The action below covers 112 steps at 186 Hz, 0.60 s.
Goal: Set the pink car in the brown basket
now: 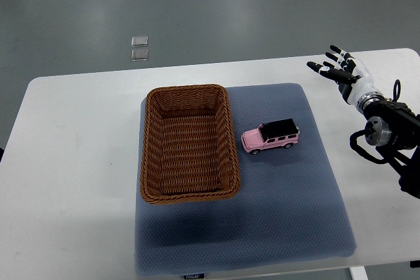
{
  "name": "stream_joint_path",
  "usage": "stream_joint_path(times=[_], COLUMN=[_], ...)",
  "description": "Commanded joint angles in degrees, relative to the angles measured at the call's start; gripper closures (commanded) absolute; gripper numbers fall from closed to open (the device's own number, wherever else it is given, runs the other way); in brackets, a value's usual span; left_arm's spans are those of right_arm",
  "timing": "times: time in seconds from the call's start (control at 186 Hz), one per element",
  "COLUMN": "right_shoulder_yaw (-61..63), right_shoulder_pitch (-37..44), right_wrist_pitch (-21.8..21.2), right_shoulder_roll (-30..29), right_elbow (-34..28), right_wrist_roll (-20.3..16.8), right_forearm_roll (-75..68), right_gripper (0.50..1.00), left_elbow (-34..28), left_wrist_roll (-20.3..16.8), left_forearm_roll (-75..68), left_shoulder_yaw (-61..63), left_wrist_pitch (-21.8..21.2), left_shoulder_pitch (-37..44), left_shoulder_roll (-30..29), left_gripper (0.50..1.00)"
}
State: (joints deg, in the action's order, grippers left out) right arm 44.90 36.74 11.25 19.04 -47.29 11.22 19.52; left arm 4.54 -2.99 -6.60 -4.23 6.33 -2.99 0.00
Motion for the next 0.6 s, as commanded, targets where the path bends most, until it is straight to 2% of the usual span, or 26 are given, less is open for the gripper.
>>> stream_joint_path(times=[0.0, 0.597], right_shoulder_yaw=[-0.07, -0.16], right_shoulder_pitch=[0.00, -0.18], right_wrist_pitch=[-0.08, -0.17], right_shoulder_roll=[0.04, -0.23], right_elbow=[0.00, -0.09], right_wrist_roll=[0.03, 0.03], right_forearm_roll=[0.00, 0.08], right_gripper=[0.583, 0.583], left_elbow=[0.03, 0.38], left_wrist_roll=[0.00, 0.00], left_forearm_roll=[0.00, 0.00], left_shoulder_yaw=[0.01, -0.08], left_wrist_pitch=[0.00, 0.00], left_shoulder_pitch=[0.00, -0.09], left_shoulder_roll=[0.00, 0.00], left_gripper=[0.500, 0.500])
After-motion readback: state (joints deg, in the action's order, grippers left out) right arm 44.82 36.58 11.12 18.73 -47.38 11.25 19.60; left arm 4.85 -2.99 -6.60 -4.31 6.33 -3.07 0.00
